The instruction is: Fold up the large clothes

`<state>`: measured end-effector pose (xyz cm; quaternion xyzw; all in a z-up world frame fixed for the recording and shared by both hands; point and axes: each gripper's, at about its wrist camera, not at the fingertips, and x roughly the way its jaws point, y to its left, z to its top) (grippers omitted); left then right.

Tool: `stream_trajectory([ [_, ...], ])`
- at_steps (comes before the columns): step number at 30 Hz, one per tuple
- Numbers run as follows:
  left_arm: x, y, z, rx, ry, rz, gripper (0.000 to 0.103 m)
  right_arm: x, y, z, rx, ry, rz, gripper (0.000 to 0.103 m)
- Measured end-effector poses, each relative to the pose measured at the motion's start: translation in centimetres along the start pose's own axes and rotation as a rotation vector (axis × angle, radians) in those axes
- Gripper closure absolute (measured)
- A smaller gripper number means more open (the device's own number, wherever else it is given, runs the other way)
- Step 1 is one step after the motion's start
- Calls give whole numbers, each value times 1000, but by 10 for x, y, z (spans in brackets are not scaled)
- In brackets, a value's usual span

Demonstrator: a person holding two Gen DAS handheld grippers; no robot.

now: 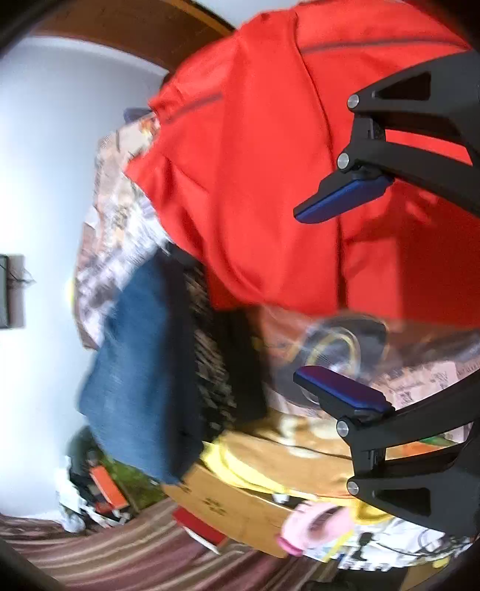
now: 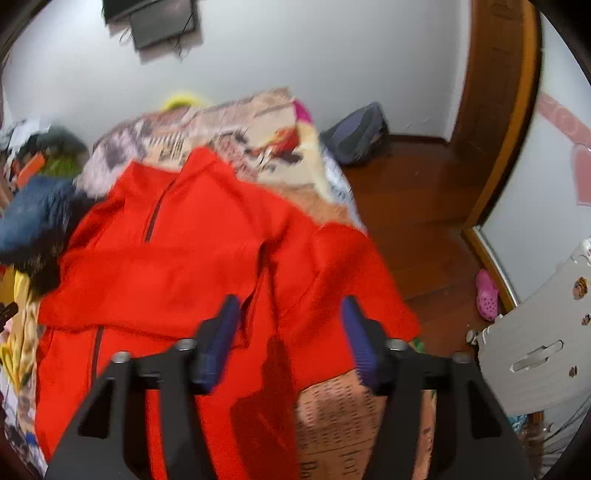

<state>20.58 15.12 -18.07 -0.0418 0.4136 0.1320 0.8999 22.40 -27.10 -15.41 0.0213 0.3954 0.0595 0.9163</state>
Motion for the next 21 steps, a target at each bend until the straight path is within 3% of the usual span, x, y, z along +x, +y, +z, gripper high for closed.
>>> stream_trajectory([
  [8,-23,-53,34,82,-93,-80,16,5,-48,-4,186,26,26,42],
  [16,1,-102,37,136,-52,-142,15,35,-95,-23,411,117,97,42],
  [21,15,-121,28,158,-9,-156,15,62,-114,-36,538,197,194,42],
])
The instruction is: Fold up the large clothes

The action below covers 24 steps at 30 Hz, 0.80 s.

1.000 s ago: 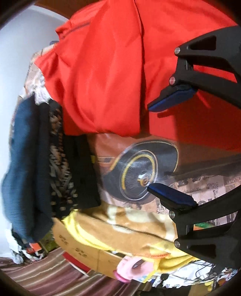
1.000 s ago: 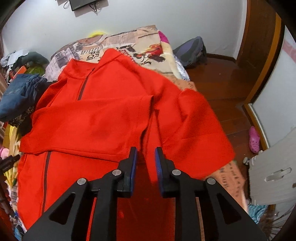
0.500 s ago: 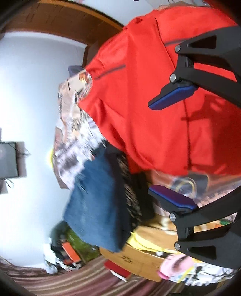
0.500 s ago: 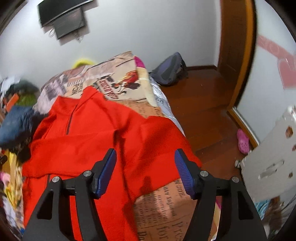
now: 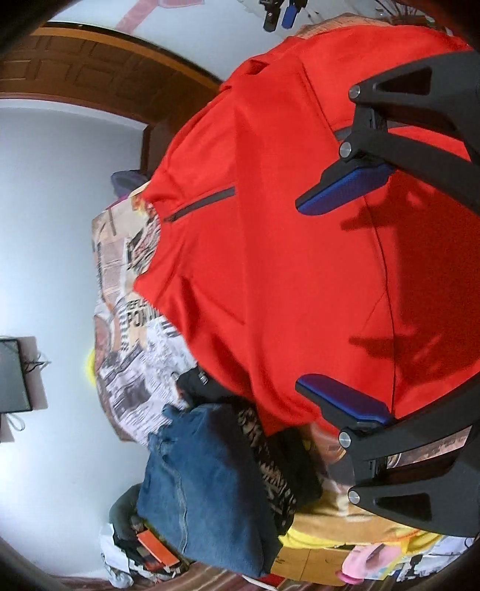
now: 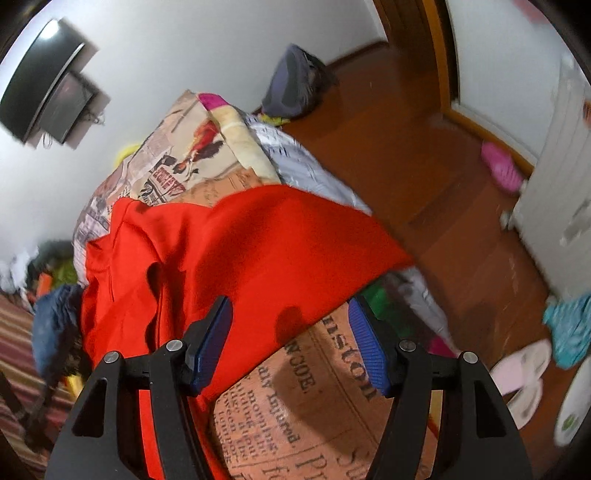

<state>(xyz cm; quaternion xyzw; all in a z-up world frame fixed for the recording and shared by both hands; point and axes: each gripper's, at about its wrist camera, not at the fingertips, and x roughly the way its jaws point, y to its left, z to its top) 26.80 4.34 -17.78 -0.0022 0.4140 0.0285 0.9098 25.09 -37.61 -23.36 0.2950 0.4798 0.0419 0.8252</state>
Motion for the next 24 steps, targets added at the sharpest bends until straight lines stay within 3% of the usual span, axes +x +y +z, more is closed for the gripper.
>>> stream_trajectory([
  [4,11,-2,-5,-5,34,-6,15,22,-12,4,77,60,56,42],
  [12,22,8,-12,-55,74,-12,15,41,-16,17,136,60,51,39],
  [15,22,12,-14,-70,79,-15,15,41,-14,22,131,29,28,46],
  [17,20,14,-16,-74,75,-7,15,41,-12,25,132,12,-3,65],
  [20,17,18,-18,-82,73,-3,15,37,-7,29,125,-16,-24,84],
  [24,14,25,-22,-106,79,-26,15,13,10,31,69,-93,-25,91],
])
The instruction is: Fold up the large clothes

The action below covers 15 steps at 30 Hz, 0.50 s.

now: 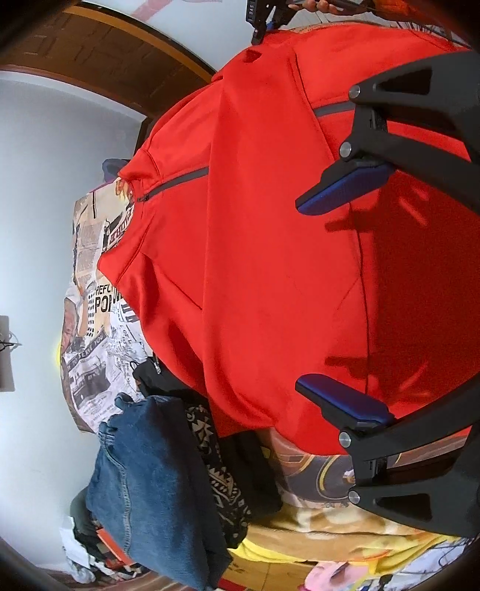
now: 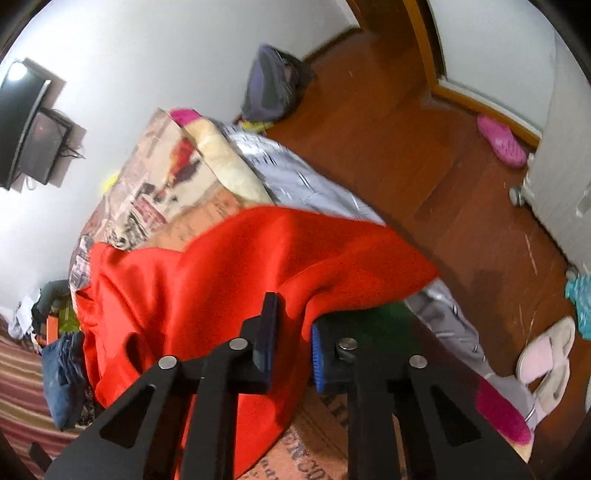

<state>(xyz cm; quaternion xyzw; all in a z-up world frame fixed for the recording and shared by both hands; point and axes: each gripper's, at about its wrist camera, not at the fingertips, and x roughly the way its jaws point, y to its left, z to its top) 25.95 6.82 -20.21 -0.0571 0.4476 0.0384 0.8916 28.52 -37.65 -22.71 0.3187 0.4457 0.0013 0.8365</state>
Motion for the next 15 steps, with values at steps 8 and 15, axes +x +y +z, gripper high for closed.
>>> stream_trajectory([
  [8,-8,8,-7,-13,-8,-9,15,-71,68,-4,-209,-206,35,95],
  [15,-17,12,-13,3,-26,-9,15,-100,135,-31,-414,-239,148,95],
])
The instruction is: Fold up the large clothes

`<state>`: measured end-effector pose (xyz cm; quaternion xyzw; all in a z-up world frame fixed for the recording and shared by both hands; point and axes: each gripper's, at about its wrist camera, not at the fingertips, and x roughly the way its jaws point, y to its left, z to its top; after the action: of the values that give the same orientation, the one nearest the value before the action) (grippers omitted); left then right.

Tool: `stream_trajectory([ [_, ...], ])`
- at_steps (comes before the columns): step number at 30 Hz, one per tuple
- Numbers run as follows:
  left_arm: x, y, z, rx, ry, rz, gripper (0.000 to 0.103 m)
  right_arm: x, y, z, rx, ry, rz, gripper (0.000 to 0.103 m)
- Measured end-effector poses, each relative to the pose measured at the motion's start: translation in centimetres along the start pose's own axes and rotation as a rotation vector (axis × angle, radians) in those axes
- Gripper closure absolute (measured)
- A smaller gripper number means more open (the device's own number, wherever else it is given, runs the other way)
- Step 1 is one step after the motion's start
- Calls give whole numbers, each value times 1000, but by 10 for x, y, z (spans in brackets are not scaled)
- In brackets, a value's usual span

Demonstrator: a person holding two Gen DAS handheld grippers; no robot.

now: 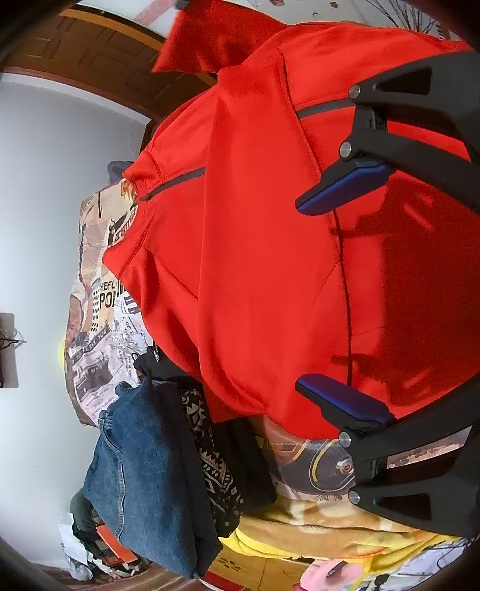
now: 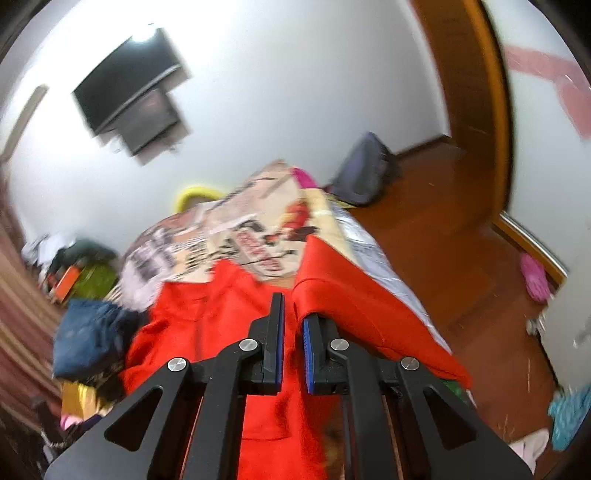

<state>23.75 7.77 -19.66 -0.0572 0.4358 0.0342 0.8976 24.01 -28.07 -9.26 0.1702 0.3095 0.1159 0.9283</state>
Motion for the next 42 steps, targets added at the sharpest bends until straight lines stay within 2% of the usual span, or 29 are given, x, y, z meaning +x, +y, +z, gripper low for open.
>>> stream_trajectory([
  [5,-7,1,-4,16,-14,-5,15,17,38,-28,-121,87,76,95],
  [10,-13,3,-9,29,-23,-3,15,62,60,-66,-196,284,103,95],
  [13,-15,5,-12,29,-24,-4,15,83,61,-89,-214,390,85,95],
  [15,-16,7,-13,26,-23,-6,15,89,61,-97,-233,428,61,95],
  [21,-17,8,-16,24,-19,-7,15,76,75,-108,-345,480,7,89],
  [26,-17,7,-16,23,-19,-12,15,50,81,-106,-403,446,13,77],
  [30,-19,3,-14,34,-26,-9,15,30,77,-93,-414,347,-16,68],
  [32,-21,-2,-13,48,-36,-1,15,21,72,-83,-395,294,-36,51],
  [35,-23,-9,-11,62,-46,-2,15,10,57,-68,-328,217,-63,37],
  [39,-24,-17,-9,77,-53,-11,15,8,29,-52,-203,175,-114,36],
  [42,-23,-23,-7,82,-49,-31,15,9,1,-46,-98,127,-194,36],
])
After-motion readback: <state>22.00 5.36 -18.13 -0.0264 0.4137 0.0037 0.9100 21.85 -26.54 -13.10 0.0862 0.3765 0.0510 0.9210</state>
